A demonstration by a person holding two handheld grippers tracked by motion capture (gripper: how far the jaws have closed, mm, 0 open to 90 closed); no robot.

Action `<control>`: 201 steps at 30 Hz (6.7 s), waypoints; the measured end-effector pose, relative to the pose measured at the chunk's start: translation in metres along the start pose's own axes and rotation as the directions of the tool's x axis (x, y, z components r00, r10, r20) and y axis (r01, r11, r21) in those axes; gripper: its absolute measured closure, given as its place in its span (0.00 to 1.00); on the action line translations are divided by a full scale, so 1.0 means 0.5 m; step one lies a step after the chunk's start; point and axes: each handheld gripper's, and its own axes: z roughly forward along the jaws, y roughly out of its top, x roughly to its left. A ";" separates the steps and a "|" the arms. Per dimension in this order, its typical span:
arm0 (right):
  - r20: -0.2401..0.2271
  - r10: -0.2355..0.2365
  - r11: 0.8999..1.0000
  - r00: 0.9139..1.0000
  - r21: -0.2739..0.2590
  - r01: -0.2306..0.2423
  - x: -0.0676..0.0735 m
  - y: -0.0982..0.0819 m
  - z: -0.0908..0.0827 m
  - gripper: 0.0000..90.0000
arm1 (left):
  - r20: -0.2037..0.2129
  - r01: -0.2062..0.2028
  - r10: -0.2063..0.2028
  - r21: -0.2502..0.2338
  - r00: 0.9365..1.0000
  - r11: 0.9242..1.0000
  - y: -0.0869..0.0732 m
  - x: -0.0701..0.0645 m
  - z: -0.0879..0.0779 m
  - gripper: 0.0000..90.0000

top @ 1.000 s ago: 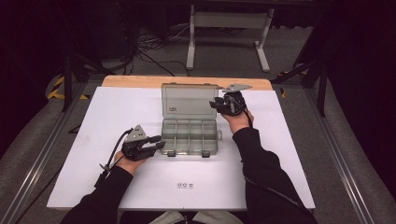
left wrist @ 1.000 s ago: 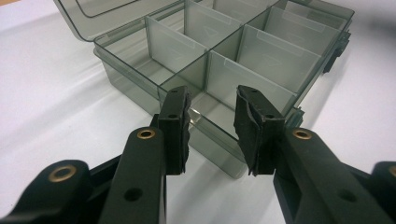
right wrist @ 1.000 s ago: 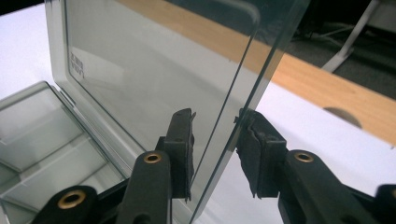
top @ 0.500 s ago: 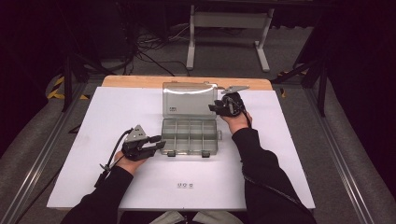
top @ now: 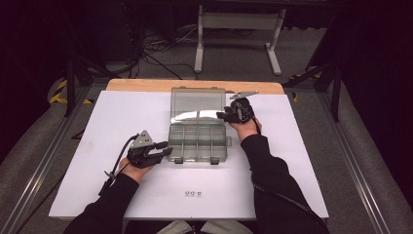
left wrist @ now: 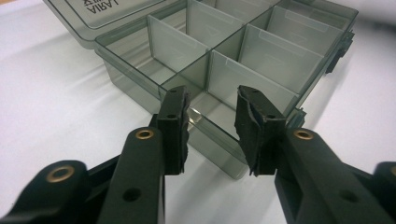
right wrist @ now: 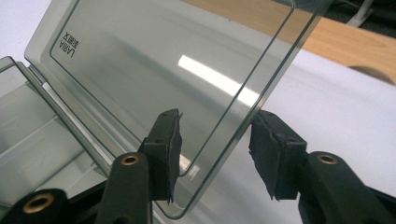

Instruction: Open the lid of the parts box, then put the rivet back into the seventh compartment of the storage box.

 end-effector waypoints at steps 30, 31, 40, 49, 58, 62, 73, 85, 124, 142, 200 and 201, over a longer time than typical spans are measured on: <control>-0.008 -0.018 0.999 1.000 -0.043 0.017 0.019 0.016 -0.046 0.43 | 0.001 0.035 -0.035 -0.019 0.999 0.999 0.008 0.008 -0.015 0.45; -0.005 -0.023 0.998 1.000 -0.050 0.022 0.023 0.018 -0.052 0.41 | -0.001 0.033 -0.033 -0.023 0.999 0.999 0.010 0.009 -0.018 0.42; -0.020 -0.070 0.989 0.997 -0.130 0.067 0.056 0.027 -0.126 0.31 | -0.022 -0.004 0.003 -0.064 1.000 0.998 0.021 0.008 -0.057 0.19; -0.054 -0.129 0.981 0.990 -0.156 0.120 0.094 0.027 -0.171 0.28 | -0.036 -0.016 0.013 -0.069 0.999 0.998 0.019 -0.001 -0.091 0.16; -0.100 -0.192 0.970 0.976 -0.173 0.173 0.136 0.027 -0.196 0.20 | -0.028 0.010 -0.014 -0.139 1.000 0.990 0.007 0.006 -0.126 0.05; -0.117 -0.200 0.967 0.973 -0.185 0.176 0.149 0.028 -0.203 0.16 | -0.019 0.007 -0.010 -0.175 1.000 0.985 0.000 0.005 -0.141 0.02; -0.172 -0.276 0.955 0.946 -0.160 0.249 0.200 0.033 -0.216 0.11 | 0.006 0.045 -0.044 -0.213 0.999 0.976 -0.017 0.004 -0.172 0.01; -0.221 -0.366 0.930 0.904 -0.051 0.365 0.251 0.045 -0.223 0.15 | -0.048 0.032 -0.047 -0.281 0.998 0.959 -0.025 -0.001 -0.193 0.01; -0.361 -0.435 0.785 0.825 0.298 0.544 0.336 0.041 -0.210 0.21 | -0.046 0.029 -0.041 -0.243 0.998 0.970 -0.029 0.001 -0.190 0.03; -0.390 -0.431 0.757 0.814 0.334 0.561 0.373 0.012 -0.186 0.24 | -0.038 0.040 -0.051 -0.247 0.998 0.968 -0.030 0.004 -0.194 0.03; -0.520 -0.431 0.635 0.737 0.406 0.658 0.442 -0.100 -0.108 0.48 | -0.037 0.041 -0.051 -0.251 0.998 0.967 -0.032 0.004 -0.195 0.02; -0.517 -0.433 0.633 0.739 0.409 0.657 0.443 -0.101 -0.108 0.50 | -0.037 0.041 -0.051 -0.251 0.998 0.967 -0.032 0.004 -0.195 0.02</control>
